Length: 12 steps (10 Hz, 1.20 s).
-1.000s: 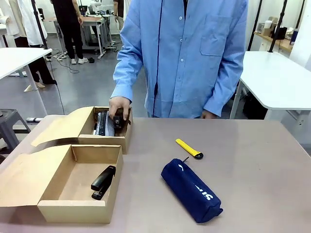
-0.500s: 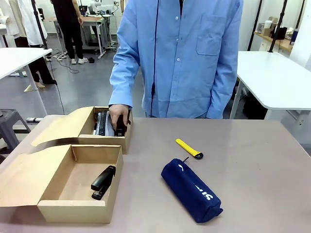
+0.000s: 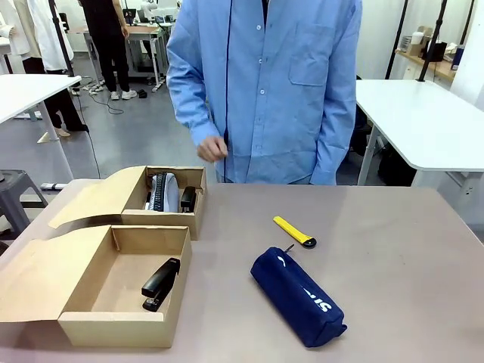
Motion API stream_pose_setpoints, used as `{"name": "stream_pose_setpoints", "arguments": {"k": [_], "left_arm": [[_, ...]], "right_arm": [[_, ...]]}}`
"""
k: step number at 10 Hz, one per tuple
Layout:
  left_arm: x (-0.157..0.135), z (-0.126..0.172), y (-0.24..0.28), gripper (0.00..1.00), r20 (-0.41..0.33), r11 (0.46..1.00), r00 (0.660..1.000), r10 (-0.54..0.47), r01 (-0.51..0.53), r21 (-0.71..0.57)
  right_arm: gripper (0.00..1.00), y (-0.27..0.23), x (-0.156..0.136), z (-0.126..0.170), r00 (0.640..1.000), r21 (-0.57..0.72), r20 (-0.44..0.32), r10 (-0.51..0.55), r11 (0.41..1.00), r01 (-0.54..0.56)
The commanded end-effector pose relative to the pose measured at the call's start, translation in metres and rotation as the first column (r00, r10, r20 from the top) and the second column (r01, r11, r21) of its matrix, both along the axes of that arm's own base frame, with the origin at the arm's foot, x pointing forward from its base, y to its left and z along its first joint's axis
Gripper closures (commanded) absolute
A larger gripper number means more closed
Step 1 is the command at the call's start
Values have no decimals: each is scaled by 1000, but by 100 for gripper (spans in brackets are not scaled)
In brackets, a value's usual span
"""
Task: Place items inside the box.
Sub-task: Pick up a Pencil pouch or Stapler and place it inside the Mailer Box closest to the robot.
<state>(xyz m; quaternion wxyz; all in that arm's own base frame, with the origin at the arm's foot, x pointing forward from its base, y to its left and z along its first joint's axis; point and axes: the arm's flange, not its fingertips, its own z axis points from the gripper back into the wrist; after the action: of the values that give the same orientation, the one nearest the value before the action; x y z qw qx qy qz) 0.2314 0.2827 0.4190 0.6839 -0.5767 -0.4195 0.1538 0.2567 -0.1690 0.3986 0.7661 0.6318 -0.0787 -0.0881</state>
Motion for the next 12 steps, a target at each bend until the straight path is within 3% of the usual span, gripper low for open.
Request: {"name": "stream_pose_setpoints", "arguments": {"k": [1,2,3,4,5,6,7,8,9,10,11,12], "left_arm": [[1,1,-1,0,29,1000,1000,4,-4,4],[1,1,-1,0,29,1000,1000,4,-4,4],[1,1,-1,0,29,1000,1000,4,-4,4],[1,1,-1,0,29,1000,1000,4,-4,4],[1,1,-1,0,29,1000,1000,4,-4,4],[1,1,-1,0,29,1000,1000,4,-4,4],[1,1,-1,0,29,1000,1000,4,-4,4],[1,1,-1,0,29,1000,1000,4,-4,4],[1,1,-1,0,29,1000,1000,4,-4,4],[1,1,-1,0,29,1000,1000,4,-4,4],[1,1,-1,0,29,1000,1000,4,-4,4],[1,1,-1,0,29,1000,1000,4,-4,4]], "right_arm": [[0,69,12,11,992,-206,28,119,972,-111],[0,106,23,12,978,-290,16,207,937,-193],[0,153,38,7,966,-334,-48,255,907,-256],[0,200,53,0,969,-398,-132,208,884,-244],[0,250,60,-9,981,-522,-152,119,833,-182],[0,296,60,-14,995,-658,-91,49,747,-97],[0,327,59,-15,996,-767,-46,72,636,-82],[0,364,57,-7,996,-851,-39,86,520,-78],[0,383,55,0,997,-888,-48,57,455,-69],[0,401,46,3,991,-924,-112,69,360,-129],[0,412,33,5,954,-911,-276,117,287,-298],[0,420,28,11,931,-893,-336,143,267,-363]]}}
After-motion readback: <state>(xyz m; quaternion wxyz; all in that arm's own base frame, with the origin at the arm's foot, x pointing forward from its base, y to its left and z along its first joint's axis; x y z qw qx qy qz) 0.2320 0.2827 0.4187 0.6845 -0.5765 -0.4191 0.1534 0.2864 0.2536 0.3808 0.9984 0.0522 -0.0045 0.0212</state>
